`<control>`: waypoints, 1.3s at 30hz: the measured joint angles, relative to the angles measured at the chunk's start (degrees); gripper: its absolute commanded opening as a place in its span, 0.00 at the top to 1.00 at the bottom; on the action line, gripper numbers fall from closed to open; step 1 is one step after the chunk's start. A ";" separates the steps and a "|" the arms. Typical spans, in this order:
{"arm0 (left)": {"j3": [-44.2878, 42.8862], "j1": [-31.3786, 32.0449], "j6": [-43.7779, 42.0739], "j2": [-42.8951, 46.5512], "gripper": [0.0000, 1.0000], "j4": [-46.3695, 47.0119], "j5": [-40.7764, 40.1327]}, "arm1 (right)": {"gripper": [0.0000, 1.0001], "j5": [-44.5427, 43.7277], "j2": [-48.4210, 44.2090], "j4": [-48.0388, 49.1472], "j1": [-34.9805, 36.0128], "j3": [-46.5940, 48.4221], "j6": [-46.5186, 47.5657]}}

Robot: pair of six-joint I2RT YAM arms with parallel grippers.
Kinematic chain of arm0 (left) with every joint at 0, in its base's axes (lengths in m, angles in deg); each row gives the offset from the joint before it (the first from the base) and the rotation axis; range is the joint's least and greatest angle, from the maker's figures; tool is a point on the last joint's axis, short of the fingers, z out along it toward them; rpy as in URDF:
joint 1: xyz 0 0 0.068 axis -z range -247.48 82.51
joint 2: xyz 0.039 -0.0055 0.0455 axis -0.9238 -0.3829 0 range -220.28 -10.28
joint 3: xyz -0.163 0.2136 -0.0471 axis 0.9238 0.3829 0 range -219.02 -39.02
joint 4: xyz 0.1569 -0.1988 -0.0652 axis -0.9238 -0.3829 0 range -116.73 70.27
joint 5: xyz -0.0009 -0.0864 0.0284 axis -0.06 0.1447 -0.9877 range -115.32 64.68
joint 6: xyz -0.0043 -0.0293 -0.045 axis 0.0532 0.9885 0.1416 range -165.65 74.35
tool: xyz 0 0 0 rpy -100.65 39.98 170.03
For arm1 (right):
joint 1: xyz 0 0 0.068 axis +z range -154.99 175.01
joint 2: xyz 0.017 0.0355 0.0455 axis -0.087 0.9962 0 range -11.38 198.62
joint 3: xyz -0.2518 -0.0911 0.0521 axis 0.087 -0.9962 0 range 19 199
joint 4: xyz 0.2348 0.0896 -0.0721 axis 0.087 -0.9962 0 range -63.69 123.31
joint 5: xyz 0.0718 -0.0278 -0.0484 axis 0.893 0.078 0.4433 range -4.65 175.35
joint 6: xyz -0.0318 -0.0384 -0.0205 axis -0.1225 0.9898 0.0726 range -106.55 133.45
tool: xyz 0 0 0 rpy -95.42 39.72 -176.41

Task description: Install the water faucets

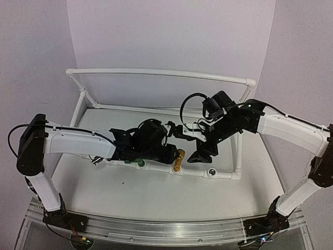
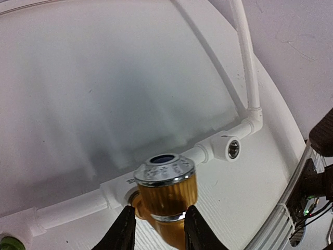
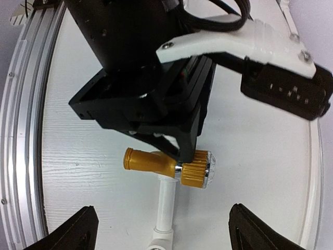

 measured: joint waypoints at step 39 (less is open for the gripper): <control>7.10 -1.14 7.93 23.14 0.46 -11.42 -14.35 | 0.18 -2.72 19.76 -11.11 -0.40 14.11 26.99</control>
